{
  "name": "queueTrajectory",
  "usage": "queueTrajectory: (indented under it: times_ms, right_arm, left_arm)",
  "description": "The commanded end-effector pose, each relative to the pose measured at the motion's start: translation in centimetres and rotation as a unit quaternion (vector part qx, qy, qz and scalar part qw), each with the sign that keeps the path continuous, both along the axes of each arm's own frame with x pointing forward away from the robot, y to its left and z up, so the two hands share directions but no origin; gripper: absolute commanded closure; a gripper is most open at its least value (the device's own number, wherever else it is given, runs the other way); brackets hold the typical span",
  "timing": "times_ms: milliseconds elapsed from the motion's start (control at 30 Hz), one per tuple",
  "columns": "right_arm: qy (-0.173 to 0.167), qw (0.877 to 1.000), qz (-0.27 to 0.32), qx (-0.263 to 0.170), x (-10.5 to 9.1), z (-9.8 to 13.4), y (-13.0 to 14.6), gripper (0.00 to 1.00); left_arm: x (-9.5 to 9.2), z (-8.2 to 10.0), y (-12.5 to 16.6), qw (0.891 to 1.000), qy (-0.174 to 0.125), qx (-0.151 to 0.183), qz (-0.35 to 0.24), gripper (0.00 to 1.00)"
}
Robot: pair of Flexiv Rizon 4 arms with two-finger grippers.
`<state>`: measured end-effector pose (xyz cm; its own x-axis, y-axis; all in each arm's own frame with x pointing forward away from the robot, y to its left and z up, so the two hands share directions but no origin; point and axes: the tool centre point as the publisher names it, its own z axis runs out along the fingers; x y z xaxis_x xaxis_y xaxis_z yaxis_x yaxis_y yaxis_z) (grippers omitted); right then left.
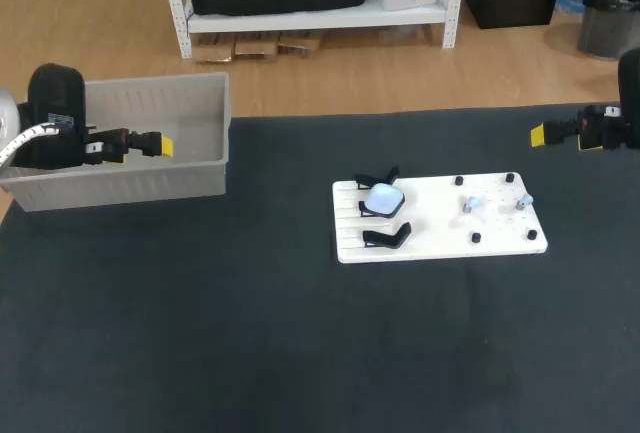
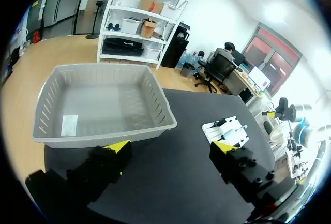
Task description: Pick up each earbud case from the left stands, insert the matching earbuds, close the lid, and place the case in the box.
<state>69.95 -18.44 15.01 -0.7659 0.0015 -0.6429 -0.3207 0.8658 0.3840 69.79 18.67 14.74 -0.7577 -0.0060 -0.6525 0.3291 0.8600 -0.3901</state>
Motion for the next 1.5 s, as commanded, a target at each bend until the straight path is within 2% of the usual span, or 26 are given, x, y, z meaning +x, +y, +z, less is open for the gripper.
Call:
queueTrajectory:
  times_ms: [33,967,1000,1100,1167,1300,1500]
  right_arm:
    - [0.000,1.000,0.002,0.001,0.1,0.0,-0.1,0.00]
    - [0.000,1.000,0.002,0.001,0.1,0.0,-0.1,0.00]
    - [0.000,1.000,0.002,0.001,0.1,0.0,-0.1,0.00]
    - [0.000,1.000,0.002,0.001,0.1,0.0,-0.1,0.00]
    - [0.000,1.000,0.002,0.001,0.1,0.0,-0.1,0.00]
    - [0.000,1.000,0.002,0.001,0.1,0.0,-0.1,0.00]
    - [0.000,1.000,0.002,0.001,0.1,0.0,-0.1,0.00]
  left_arm:
    - [0.1,0.2,-0.2,1.000,0.005,0.006,0.002,0.00]
    - [0.1,0.2,-0.2,1.000,0.005,0.006,0.002,0.00]
    - [0.1,0.3,-0.4,1.000,0.004,0.011,-0.005,0.00]
    - [0.2,0.6,-1.1,1.000,0.002,-0.008,-0.022,0.00]
    - [0.2,0.8,-1.8,0.999,-0.006,-0.008,-0.040,0.00]
    - [0.2,1.2,-3.6,0.995,-0.029,0.008,-0.100,0.00]
    - [-0.2,2.1,-6.9,0.972,-0.069,0.015,-0.223,0.00]
